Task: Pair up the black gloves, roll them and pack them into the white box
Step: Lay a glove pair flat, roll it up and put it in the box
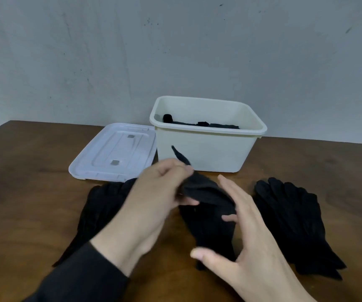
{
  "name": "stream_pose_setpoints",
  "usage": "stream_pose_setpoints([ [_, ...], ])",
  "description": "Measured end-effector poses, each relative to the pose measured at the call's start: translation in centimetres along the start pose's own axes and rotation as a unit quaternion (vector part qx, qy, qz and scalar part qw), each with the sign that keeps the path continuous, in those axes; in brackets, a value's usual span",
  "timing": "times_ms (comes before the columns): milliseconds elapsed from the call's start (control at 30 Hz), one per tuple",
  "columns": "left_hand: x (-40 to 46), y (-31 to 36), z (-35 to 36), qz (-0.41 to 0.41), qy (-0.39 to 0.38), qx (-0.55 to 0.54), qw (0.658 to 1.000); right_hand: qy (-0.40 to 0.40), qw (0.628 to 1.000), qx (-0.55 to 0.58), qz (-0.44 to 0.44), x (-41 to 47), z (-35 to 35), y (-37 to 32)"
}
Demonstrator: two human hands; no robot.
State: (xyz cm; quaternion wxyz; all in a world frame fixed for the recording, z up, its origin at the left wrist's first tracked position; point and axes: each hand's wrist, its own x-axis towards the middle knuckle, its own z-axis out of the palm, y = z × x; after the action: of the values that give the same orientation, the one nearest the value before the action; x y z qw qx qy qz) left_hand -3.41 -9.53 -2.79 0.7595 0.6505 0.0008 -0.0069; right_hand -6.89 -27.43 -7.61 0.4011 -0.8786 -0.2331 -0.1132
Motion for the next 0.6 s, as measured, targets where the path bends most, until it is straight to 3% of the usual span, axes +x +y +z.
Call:
stream_pose_setpoints([
  [167, -0.6, -1.1, 1.5, 0.026, -0.043, -0.008, 0.999, 0.131, 0.990, -0.052, -0.017, 1.2, -1.7, -1.0],
  [267, -0.3, -1.2, 0.5, 0.051, 0.001, -0.010, 0.999, 0.094, 0.994, -0.005, 0.055, 2.8, -4.5, -2.6],
  [333, 0.4, -1.6, -0.5, 0.078, 0.061, 0.045, 0.994, 0.066, 0.992, 0.041, 0.101, 4.2, -6.3, -3.4],
  [467, 1.4, -2.5, -1.9, 0.096, 0.142, 0.114, 0.979, 0.009, 0.991, 0.034, 0.130, 6.4, -8.4, -3.7],
  [600, 1.9, -3.0, -2.3, 0.096, 0.161, 0.131, 0.973, 0.028, 0.991, 0.045, 0.124, 8.1, -8.7, -3.1],
])
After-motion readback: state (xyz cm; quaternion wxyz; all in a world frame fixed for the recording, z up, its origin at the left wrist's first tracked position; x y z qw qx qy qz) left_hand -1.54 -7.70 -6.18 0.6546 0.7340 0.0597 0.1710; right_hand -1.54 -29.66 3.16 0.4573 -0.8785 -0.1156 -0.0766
